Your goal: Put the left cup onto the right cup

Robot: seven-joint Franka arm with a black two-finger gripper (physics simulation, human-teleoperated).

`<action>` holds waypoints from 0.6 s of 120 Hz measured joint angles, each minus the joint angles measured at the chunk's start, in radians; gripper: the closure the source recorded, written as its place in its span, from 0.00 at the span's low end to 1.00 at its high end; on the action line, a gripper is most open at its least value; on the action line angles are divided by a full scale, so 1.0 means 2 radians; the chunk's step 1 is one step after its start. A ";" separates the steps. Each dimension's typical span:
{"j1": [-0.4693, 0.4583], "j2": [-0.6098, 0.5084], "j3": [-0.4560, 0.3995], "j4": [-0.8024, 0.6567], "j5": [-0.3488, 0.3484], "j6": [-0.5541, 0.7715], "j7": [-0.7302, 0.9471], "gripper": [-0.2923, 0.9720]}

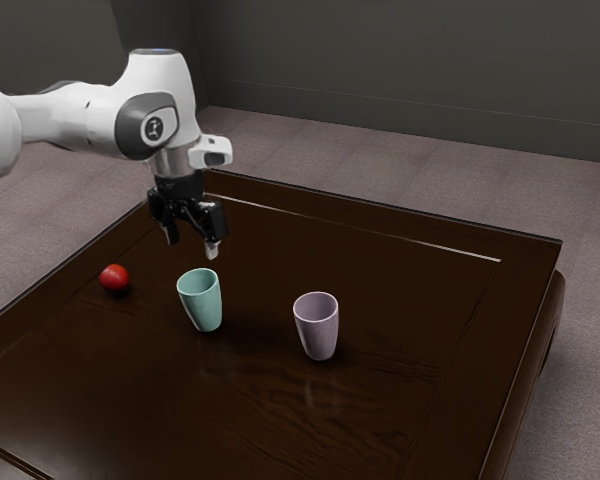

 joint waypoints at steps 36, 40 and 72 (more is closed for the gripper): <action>0.000 0.086 -0.001 -0.022 -0.003 0.101 -0.001 0.23; 0.000 0.096 0.000 -0.021 -0.003 0.110 -0.001 0.23; 0.003 0.126 0.003 -0.020 0.002 0.148 -0.001 0.65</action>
